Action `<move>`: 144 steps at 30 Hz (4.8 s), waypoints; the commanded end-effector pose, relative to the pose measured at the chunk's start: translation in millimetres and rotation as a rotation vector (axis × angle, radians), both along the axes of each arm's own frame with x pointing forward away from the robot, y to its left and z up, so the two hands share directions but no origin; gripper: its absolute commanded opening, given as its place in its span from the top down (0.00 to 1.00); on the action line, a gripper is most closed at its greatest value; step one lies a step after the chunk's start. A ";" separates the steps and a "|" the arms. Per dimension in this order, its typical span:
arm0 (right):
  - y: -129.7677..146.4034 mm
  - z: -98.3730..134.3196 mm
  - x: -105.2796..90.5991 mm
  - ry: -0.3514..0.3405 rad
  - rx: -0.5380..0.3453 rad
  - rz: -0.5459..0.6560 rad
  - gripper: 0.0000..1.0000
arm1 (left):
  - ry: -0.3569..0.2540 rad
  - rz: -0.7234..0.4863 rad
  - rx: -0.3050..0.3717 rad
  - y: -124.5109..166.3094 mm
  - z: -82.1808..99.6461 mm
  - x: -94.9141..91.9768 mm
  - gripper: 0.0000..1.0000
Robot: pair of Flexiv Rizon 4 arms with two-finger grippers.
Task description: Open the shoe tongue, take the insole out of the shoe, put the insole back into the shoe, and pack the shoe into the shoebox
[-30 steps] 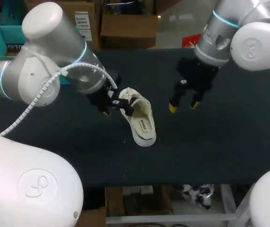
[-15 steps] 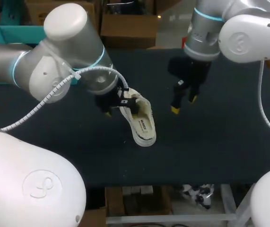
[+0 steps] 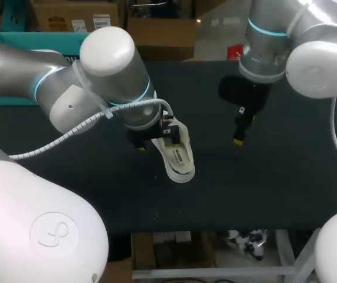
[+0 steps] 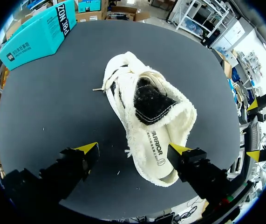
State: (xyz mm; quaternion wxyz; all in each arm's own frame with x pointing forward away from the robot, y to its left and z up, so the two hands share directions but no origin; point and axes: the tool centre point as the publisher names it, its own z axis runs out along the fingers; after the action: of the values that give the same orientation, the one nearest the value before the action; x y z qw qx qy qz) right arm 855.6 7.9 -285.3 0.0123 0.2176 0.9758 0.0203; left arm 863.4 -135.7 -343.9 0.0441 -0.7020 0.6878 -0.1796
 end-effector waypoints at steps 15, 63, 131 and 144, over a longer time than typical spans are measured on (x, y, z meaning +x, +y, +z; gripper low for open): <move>-42.2 -1.7 6.7 -0.099 0.000 0.208 0.00 | 0.031 0.128 -0.007 -6.0 -7.1 24.1 0.49; -69.6 12.1 8.9 -0.044 -0.051 0.502 0.00 | -0.294 -0.778 0.088 58.7 101.4 99.3 1.00; -69.6 12.1 8.9 -0.044 -0.051 0.502 0.00 | -0.495 -0.812 0.508 436.3 120.3 356.2 1.00; -69.6 12.1 8.9 -0.044 -0.051 0.502 0.00 | -0.354 -0.895 0.450 435.9 60.9 370.5 1.00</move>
State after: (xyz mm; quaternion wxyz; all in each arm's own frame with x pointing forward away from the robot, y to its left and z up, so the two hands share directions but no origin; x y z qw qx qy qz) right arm 864.3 -62.1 -273.5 0.0342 -0.0325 0.9989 0.0039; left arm 1214.2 301.1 -273.9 0.2426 -0.2723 0.9197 -0.1457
